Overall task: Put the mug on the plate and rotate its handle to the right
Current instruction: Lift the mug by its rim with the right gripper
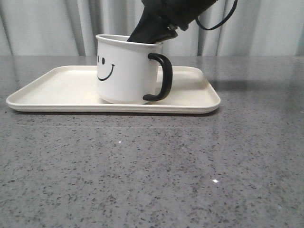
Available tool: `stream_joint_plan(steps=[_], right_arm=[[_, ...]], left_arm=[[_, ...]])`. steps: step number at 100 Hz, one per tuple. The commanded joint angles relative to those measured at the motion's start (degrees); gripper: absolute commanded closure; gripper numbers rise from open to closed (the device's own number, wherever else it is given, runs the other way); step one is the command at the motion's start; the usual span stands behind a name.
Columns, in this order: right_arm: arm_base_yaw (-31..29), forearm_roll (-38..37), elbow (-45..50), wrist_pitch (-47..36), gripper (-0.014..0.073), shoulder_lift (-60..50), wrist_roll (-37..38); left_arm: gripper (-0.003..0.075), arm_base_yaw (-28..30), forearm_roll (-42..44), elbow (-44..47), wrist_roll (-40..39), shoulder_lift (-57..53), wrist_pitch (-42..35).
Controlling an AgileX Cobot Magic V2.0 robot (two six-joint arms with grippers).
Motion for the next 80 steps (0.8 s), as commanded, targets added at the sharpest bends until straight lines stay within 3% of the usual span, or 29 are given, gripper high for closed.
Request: stream_joint_plan(steps=[1,21,50,62,80], right_arm=[[-0.05,3.01,-2.12,0.53,0.0704,-2.96,-0.03],[-0.29,2.86,-9.03,9.62,0.0704,-2.96,0.03],[-0.29,-6.2,-27.82,24.67,0.0705,-2.79,1.08],[-0.29,-10.48,-31.81,24.81,0.0708,-2.79,1.08],[-0.18,-11.0,-32.08,24.81,0.0708,-2.13,-1.59]], left_arm=[[0.074,0.06,-0.82,-1.25,0.12,-1.19,-3.22],[0.074,0.06,-0.82,-1.25,0.12,-1.19,-3.22],[0.074,0.06,-0.82,-1.25,0.12,-1.19,-3.22],[0.074,0.06,-0.82,-1.25,0.12,-1.19,-3.22],[0.074,0.06,-0.82,-1.25,0.12,-1.19,-3.12]])
